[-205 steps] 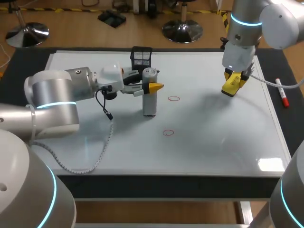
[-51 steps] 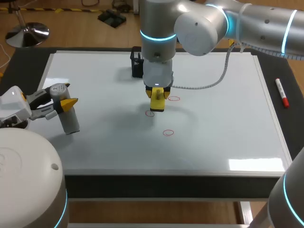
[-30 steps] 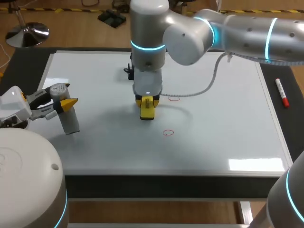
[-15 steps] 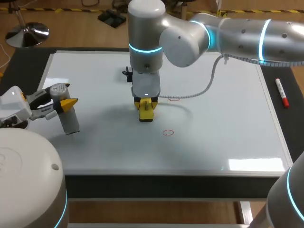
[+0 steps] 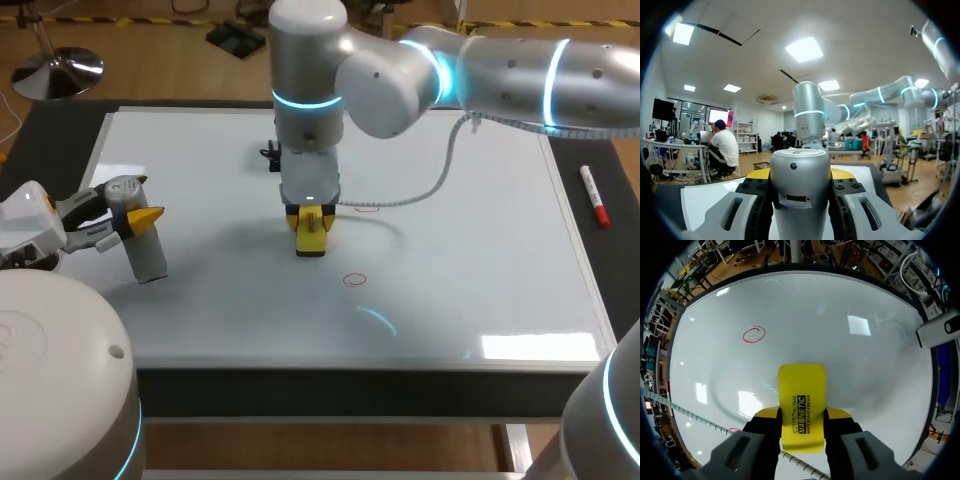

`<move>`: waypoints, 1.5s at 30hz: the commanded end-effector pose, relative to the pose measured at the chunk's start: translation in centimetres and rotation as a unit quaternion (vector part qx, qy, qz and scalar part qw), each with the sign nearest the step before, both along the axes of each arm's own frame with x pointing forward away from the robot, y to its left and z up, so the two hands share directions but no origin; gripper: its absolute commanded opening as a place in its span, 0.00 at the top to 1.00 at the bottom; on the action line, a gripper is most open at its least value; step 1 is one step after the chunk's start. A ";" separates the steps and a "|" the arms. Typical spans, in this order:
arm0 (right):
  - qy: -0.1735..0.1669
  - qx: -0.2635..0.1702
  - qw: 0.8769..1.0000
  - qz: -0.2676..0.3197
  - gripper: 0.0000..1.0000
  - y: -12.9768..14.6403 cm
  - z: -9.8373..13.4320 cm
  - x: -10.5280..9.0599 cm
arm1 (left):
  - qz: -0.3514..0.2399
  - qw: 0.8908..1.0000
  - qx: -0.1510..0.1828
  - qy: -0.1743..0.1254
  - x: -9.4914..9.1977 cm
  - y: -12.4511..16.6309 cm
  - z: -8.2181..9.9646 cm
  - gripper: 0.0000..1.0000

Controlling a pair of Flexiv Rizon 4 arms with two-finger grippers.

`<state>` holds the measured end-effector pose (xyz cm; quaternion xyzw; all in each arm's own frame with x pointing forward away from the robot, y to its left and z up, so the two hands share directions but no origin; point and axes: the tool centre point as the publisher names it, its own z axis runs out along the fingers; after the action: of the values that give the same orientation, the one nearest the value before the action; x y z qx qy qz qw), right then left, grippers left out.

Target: Pick up the inspection probe, press it on each red-marked spot on the whiteboard one by one, put down the probe, pick up the eraser, and wipe off all the red marks.

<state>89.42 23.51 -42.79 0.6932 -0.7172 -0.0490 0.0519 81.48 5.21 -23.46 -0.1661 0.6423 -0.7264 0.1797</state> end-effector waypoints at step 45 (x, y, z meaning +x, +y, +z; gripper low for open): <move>-0.061 -0.019 0.998 -0.019 1.00 -6.3 8.8 0.0 | 0.000 1.000 0.000 0.000 0.0 0.0 0.1 1.00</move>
<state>89.47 17.35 -34.04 0.6797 -0.7332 0.0049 0.0211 81.47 5.22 -23.44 -0.1661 0.6424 -0.7263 0.1796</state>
